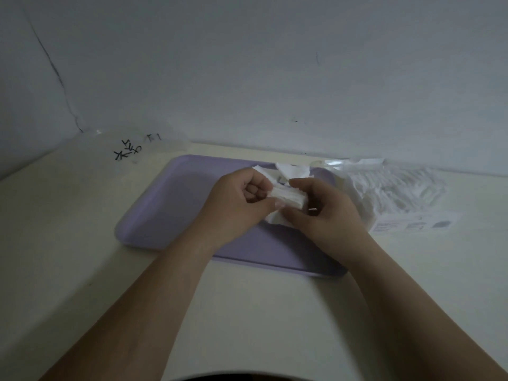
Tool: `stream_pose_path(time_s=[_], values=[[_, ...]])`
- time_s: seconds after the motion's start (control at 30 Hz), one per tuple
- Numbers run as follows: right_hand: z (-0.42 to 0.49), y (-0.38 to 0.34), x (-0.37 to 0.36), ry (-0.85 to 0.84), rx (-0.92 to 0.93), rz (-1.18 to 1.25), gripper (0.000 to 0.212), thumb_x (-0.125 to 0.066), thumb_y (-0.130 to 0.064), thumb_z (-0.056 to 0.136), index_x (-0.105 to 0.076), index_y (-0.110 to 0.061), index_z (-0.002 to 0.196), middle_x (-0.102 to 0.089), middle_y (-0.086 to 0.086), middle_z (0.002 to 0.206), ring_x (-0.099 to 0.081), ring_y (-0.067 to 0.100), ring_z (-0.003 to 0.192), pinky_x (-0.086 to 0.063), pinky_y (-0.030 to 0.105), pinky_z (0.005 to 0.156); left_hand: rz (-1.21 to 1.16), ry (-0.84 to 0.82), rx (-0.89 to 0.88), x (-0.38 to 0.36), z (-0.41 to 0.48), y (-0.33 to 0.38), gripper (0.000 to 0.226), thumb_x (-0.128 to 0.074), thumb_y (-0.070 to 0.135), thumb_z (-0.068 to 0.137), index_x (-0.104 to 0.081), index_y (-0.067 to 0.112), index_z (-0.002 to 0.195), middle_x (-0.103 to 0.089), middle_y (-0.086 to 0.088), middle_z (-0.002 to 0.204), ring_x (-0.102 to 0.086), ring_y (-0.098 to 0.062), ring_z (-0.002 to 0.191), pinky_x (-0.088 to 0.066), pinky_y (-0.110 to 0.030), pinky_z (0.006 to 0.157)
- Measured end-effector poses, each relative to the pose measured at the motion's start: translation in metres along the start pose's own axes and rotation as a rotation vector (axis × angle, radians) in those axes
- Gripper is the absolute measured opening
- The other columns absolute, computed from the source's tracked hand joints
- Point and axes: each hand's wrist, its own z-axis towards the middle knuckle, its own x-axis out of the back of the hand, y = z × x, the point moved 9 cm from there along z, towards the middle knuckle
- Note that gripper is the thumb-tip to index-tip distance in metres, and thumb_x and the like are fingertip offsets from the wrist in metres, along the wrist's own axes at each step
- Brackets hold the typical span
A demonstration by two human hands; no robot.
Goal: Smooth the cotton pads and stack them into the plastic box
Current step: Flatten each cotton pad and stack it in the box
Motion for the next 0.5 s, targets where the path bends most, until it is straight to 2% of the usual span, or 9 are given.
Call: stream_pose_path(time_s=[0.07,0.13,0.2,0.23,0.27,0.3,0.37,0.5], values=[[0.000,0.001,0.004,0.020,-0.003,-0.047,0.042,-0.079,-0.022,0.087,-0.068,-0.030,0.127,-0.072,-0.021,0.103,-0.068,-0.002,0.091,-0.055,0.016,0.087,0.101,0.113,0.011,0.019,0.009,-0.006,0.012,-0.077,0.011,0.088,-0.072,0.021,0.094,-0.075,0.005,0.091,-0.068,-0.007,0.075,-0.056,-0.025,0.074],[0.000,0.001,0.004,0.012,-0.007,-0.089,0.041,-0.077,-0.024,0.088,-0.068,-0.031,0.128,-0.072,-0.020,0.101,-0.067,-0.003,0.091,-0.053,0.012,0.084,0.280,0.210,0.061,0.041,0.022,-0.017,0.013,-0.071,0.016,0.092,-0.071,0.022,0.104,-0.074,0.007,0.103,-0.069,-0.008,0.089,-0.054,-0.025,0.082],[0.001,0.001,0.003,0.008,-0.006,-0.106,0.044,-0.077,-0.024,0.088,-0.067,-0.031,0.130,-0.070,-0.023,0.103,-0.065,-0.008,0.092,-0.052,0.011,0.085,0.404,0.175,0.152,0.049,0.033,-0.032,0.028,-0.071,0.025,0.093,-0.067,0.018,0.120,-0.069,0.001,0.120,-0.067,-0.018,0.108,-0.051,-0.029,0.094],[0.001,0.001,0.002,0.012,-0.003,-0.114,0.046,-0.077,-0.023,0.088,-0.066,-0.031,0.132,-0.068,-0.025,0.104,-0.063,-0.012,0.092,-0.048,0.005,0.083,0.437,0.129,0.200,0.048,0.038,-0.039,0.033,-0.071,0.030,0.093,-0.065,0.018,0.123,-0.068,-0.001,0.124,-0.066,-0.021,0.112,-0.051,-0.032,0.098],[0.002,0.001,0.003,0.019,-0.002,-0.123,0.049,-0.077,-0.022,0.088,-0.064,-0.031,0.134,-0.067,-0.026,0.105,-0.061,-0.014,0.090,-0.043,0.000,0.081,0.482,0.083,0.230,0.044,0.043,-0.043,0.030,-0.071,0.034,0.092,-0.063,0.020,0.118,-0.068,-0.004,0.123,-0.065,-0.024,0.111,-0.052,-0.036,0.098],[0.002,0.001,0.003,0.026,-0.001,-0.132,0.051,-0.076,-0.020,0.088,-0.063,-0.030,0.137,-0.066,-0.025,0.107,-0.059,-0.013,0.088,-0.039,-0.004,0.079,0.533,0.038,0.236,0.039,0.046,-0.043,0.024,-0.071,0.036,0.091,-0.060,0.023,0.108,-0.069,-0.005,0.116,-0.066,-0.027,0.106,-0.052,-0.038,0.093],[0.002,0.000,0.005,0.040,-0.003,-0.145,0.055,-0.075,-0.019,0.089,-0.060,-0.027,0.141,-0.066,-0.018,0.114,-0.055,-0.011,0.091,-0.034,-0.008,0.077,0.592,-0.020,0.233,0.030,0.051,-0.041,0.025,-0.073,0.037,0.089,-0.054,0.021,0.092,-0.065,-0.004,0.096,-0.063,-0.027,0.091,-0.050,-0.037,0.081],[0.002,0.003,0.010,0.070,-0.032,-0.132,0.054,-0.074,-0.018,0.090,-0.060,-0.025,0.142,-0.066,-0.014,0.114,-0.058,-0.001,0.098,-0.033,-0.009,0.075,0.499,-0.079,0.243,0.025,0.052,-0.040,0.022,-0.082,0.027,0.084,-0.068,0.012,0.090,-0.071,-0.002,0.089,-0.067,-0.021,0.083,-0.051,-0.033,0.069]])
